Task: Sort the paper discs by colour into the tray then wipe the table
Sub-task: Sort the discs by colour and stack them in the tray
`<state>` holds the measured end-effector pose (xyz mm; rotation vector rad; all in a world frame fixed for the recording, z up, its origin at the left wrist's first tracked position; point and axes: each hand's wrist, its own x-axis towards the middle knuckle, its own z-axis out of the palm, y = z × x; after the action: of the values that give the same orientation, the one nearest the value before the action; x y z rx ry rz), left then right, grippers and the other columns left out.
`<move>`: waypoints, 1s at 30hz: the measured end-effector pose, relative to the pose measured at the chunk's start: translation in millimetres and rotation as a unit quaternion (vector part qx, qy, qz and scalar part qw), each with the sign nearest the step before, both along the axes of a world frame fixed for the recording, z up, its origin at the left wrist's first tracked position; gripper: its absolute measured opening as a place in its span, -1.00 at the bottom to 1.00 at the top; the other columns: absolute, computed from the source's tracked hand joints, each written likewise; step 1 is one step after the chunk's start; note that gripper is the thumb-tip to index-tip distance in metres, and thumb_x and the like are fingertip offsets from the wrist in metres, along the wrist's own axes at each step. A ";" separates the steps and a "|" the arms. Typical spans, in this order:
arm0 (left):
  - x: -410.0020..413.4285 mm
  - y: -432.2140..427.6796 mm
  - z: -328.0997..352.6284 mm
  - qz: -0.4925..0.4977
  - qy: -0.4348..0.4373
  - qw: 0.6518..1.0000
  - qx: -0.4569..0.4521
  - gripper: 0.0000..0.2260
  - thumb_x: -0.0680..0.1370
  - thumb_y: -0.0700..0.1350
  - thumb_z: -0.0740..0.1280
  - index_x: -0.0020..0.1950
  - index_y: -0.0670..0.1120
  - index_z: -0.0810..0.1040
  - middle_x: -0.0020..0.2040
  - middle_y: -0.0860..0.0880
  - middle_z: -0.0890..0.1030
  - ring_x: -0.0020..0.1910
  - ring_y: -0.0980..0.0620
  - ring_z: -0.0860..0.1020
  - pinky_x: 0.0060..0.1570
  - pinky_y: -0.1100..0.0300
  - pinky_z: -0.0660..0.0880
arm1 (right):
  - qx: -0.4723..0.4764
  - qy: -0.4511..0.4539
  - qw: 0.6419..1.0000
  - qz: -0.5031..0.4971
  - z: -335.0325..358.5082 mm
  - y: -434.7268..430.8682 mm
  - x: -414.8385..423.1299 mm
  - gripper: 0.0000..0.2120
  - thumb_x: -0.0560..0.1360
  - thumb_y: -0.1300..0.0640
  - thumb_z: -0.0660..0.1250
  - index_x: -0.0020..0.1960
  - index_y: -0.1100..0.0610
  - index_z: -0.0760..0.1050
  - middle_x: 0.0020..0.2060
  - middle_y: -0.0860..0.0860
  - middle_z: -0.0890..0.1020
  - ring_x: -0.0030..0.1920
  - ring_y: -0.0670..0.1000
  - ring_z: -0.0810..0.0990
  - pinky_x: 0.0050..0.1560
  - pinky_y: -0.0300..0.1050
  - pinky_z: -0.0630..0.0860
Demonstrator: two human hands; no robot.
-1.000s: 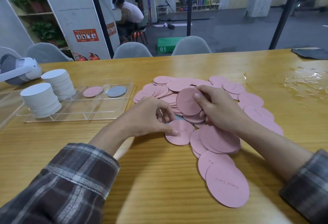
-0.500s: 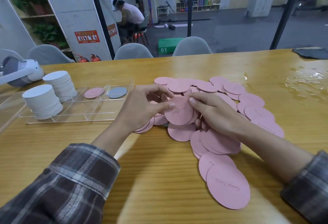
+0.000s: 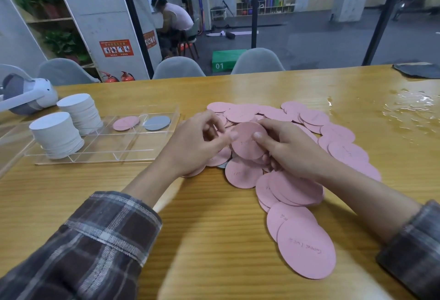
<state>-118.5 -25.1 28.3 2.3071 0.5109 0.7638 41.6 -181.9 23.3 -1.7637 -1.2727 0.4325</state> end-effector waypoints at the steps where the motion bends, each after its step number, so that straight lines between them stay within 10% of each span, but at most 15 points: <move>1: -2.0 0.1 0.1 -0.014 0.055 0.998 0.007 -0.78 0.49 0.06 0.57 -0.15 -0.04 0.62 -0.34 0.06 0.64 -0.38 0.18 0.50 -0.30 0.31 0.40 | 0.001 -0.011 1.000 -0.014 0.0 -0.2 1.5 -0.84 0.71 0.14 0.19 0.08 0.14 0.55 -0.41 -0.04 0.56 -0.48 -0.10 0.54 -0.41 -0.08 0.50; 8: -2.9 -8.1 -4.1 -0.065 0.162 0.984 0.024 -0.62 0.24 0.12 0.72 -0.09 0.08 0.65 -0.21 0.15 0.55 -0.32 0.26 0.44 -0.26 0.41 0.37 | 0.017 -0.053 0.997 -0.051 1.8 0.2 4.3 -0.85 0.69 0.15 0.20 0.06 0.12 0.54 -0.43 -0.06 0.55 -0.48 -0.11 0.54 -0.33 0.00 0.56; 15: -8.1 2.4 4.6 -0.109 0.167 0.978 -0.066 -0.75 0.41 -0.11 0.65 -0.03 -0.01 0.64 -0.19 0.07 0.63 -0.27 0.11 0.54 -0.17 0.20 0.52 | 0.006 -0.070 0.997 -0.044 0.8 -0.8 4.7 -0.81 0.70 0.16 0.17 0.21 0.05 0.54 -0.43 -0.30 0.56 -0.43 -0.14 0.58 -0.24 -0.06 0.59; 30: 9.6 -3.5 -6.5 -0.039 -0.084 0.994 -0.055 -0.84 0.44 -0.21 0.61 -0.05 -0.06 0.71 -0.19 -0.02 0.66 -0.21 0.10 0.60 -0.13 0.21 0.56 | -0.005 0.004 0.999 0.047 -5.8 2.4 -0.4 -0.78 0.71 0.00 0.19 0.13 0.09 0.55 -0.34 0.04 0.59 -0.36 -0.06 0.57 -0.36 -0.09 0.52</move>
<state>-108.9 -28.6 21.7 2.1266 0.3756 0.8607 41.3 -179.5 17.5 -1.7134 -1.3537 0.4989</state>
